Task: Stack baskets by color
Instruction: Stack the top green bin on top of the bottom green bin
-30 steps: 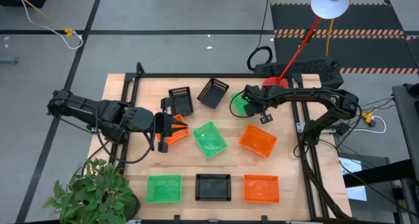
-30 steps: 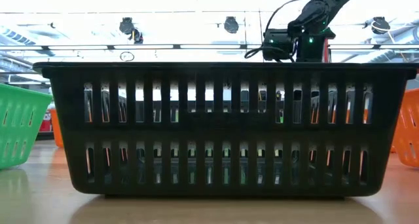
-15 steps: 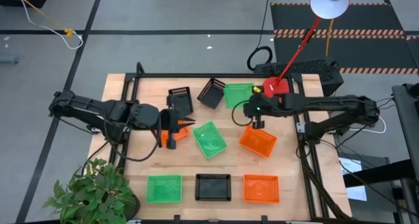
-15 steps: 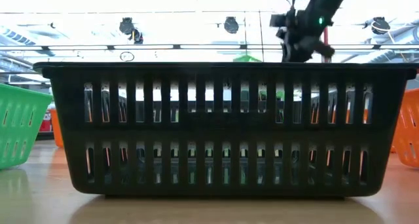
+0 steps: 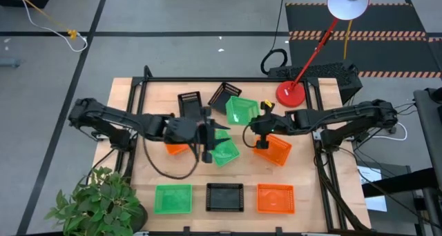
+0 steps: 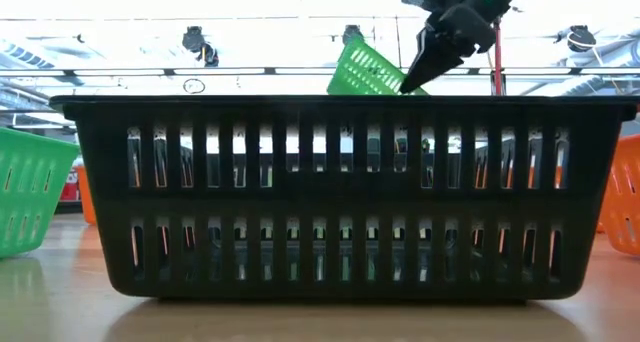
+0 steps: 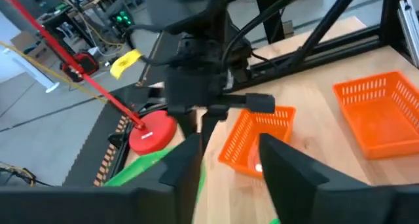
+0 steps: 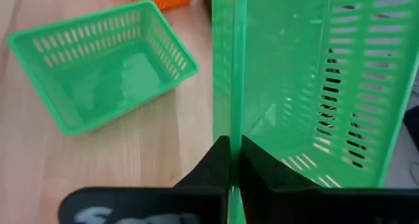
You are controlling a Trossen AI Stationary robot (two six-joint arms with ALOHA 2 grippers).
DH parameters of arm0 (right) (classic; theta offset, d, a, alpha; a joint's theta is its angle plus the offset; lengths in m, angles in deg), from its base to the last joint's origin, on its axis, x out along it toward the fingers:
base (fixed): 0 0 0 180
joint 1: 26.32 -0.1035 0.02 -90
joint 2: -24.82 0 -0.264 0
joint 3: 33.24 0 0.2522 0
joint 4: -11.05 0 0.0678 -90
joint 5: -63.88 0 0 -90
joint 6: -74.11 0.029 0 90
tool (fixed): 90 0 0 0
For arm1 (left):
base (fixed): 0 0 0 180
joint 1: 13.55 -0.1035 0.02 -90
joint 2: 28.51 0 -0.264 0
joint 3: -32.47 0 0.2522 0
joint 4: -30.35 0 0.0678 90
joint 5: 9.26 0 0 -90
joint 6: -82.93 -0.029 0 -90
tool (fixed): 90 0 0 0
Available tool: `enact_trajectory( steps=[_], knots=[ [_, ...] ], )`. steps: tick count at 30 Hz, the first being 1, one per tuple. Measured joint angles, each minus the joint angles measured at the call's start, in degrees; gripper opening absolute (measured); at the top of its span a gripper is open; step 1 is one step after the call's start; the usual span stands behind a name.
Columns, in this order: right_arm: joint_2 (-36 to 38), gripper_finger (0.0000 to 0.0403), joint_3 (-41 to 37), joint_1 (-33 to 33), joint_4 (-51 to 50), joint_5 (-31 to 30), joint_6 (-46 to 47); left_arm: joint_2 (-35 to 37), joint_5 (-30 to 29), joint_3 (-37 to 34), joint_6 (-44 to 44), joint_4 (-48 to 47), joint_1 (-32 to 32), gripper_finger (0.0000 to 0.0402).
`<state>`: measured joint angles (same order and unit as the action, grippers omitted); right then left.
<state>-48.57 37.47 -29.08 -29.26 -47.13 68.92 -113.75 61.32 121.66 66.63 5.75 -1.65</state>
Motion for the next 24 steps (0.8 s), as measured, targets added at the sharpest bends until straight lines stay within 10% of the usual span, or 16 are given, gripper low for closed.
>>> enact_trajectory(
  steps=[9,24],
  knots=[
    [-3.13,0.0008,-0.02,0.13,4.32,0.06,-5.58,-10.88,-0.22,6.83,-1.98,-1.21,-1.51,0.0219],
    [-3.21,0.0008,-0.07,0.22,7.11,-0.58,-12.59,-17.18,-5.48,7.75,0.32,-12.01,-8.87,0.0163]
  ],
)
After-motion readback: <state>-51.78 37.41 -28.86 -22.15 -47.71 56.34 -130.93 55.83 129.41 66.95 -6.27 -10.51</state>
